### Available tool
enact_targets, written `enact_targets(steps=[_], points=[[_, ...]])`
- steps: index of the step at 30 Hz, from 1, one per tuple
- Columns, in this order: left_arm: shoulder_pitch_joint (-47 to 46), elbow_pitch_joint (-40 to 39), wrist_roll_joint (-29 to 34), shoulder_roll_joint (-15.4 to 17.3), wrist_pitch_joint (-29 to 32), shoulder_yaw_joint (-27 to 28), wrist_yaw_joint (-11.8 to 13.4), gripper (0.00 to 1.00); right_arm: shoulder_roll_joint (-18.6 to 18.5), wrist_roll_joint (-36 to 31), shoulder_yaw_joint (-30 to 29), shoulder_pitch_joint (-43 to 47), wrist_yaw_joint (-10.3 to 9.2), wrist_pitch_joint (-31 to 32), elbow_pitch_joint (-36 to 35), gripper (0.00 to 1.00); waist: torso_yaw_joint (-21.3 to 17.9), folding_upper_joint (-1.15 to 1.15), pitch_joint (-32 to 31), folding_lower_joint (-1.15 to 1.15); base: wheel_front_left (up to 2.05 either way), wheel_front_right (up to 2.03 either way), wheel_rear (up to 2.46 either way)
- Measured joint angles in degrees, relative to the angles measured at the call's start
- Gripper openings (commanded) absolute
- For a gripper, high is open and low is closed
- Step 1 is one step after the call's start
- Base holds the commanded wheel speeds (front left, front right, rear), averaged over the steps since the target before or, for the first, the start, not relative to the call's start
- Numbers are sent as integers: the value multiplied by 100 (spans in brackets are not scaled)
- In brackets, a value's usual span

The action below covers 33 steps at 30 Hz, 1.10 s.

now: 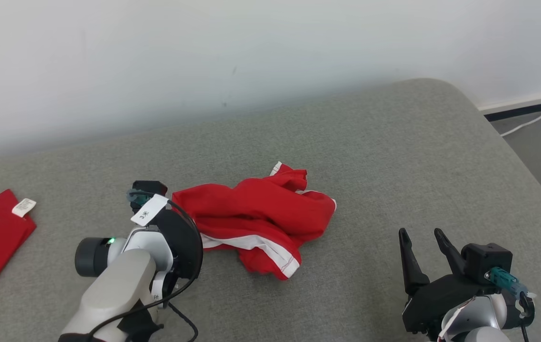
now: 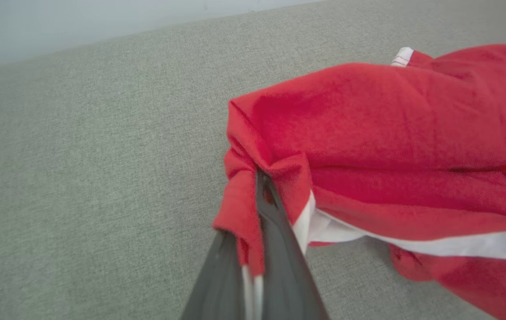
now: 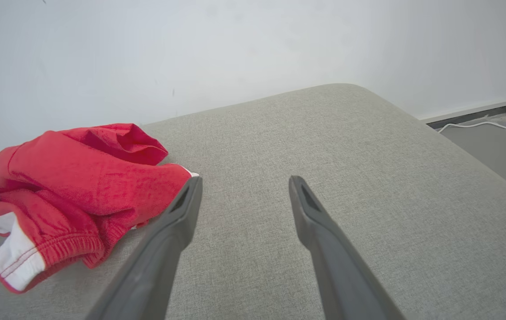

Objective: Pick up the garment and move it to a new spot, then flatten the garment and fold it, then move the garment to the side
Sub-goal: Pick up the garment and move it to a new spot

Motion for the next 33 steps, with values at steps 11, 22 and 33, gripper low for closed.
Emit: enact_targets(steps=[11,22,33], points=[[118,-146,-358,-58,-250,147,-510,100,2,44,-2,3,0,-96,62,100,325,0,-147,0,0,0,0],[142,-1263,-279,155,-1084,259,-537,100,8,44,-292,249,-16,-196,98,100,635,0,-380,-1,0,0,0],[1694,-3005,34,1081,-2373,814,58,100,-76,24,-590,508,-16,-324,-89,100,1008,0,-690,-2,0,0,0]])
